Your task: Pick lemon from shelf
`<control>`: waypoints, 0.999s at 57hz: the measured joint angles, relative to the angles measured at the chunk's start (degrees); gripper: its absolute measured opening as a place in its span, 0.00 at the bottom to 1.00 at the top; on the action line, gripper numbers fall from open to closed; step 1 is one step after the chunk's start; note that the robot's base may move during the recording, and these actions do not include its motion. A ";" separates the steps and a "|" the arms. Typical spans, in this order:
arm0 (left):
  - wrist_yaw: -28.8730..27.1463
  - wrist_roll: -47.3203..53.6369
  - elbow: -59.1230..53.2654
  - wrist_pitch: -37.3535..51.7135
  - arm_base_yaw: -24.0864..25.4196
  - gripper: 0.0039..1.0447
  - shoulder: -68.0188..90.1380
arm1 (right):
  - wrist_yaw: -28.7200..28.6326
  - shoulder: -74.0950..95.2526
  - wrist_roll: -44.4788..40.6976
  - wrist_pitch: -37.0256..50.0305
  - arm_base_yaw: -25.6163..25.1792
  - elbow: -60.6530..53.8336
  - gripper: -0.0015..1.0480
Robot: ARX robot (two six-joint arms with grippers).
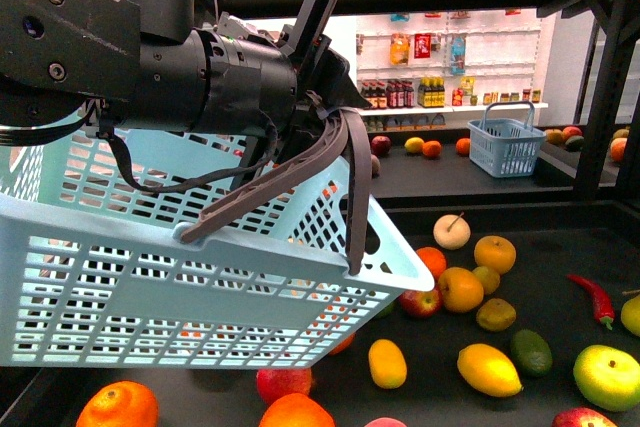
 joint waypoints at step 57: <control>0.04 0.02 0.00 0.00 -0.04 0.09 0.00 | -30.77 123.97 -24.46 16.83 -8.13 76.24 0.93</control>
